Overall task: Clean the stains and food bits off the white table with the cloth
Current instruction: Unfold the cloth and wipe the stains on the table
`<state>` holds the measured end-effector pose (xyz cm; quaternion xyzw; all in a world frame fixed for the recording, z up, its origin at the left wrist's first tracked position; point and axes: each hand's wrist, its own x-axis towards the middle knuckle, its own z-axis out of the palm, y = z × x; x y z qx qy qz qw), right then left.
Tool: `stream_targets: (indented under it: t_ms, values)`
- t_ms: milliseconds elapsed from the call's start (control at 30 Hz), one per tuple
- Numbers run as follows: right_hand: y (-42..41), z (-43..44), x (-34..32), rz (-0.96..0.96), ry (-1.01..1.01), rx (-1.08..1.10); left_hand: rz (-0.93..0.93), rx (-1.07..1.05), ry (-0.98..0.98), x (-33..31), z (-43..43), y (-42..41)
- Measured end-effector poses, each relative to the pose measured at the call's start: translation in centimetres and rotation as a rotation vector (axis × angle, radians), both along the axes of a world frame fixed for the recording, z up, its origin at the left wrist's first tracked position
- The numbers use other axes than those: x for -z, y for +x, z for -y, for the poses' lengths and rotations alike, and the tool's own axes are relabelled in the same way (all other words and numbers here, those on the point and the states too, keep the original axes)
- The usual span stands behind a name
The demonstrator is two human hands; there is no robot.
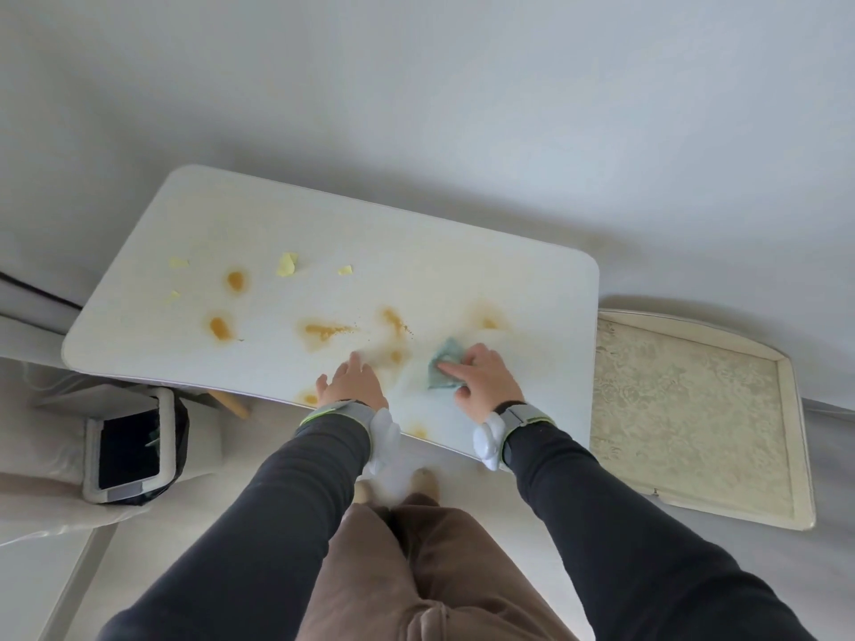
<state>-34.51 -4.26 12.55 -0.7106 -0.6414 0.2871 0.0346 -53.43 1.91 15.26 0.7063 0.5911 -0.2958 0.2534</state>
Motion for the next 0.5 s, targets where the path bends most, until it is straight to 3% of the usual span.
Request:
stream_targets:
  t_ms: [133, 267, 367, 500]
  values:
    - [3.7, 0.0, 0.0, 0.066, 0.004, 0.482, -0.009, 0.027, -0.023, -0.1, -0.4, -0.1]
    - [3.3, -2.5, -0.5, 0.064, -0.138, 0.852, -0.005, 0.023, -0.053, -0.1, -0.7, -0.5]
    - [0.9, -4.1, -0.7, 0.119, -0.17, 0.744, 0.01, 0.001, -0.057, 0.0, -0.7, -0.5]
    - [-2.4, -4.0, -0.8, -0.003, -0.098, 0.209, 0.012, -0.005, -0.081, -0.1, -0.7, -0.5]
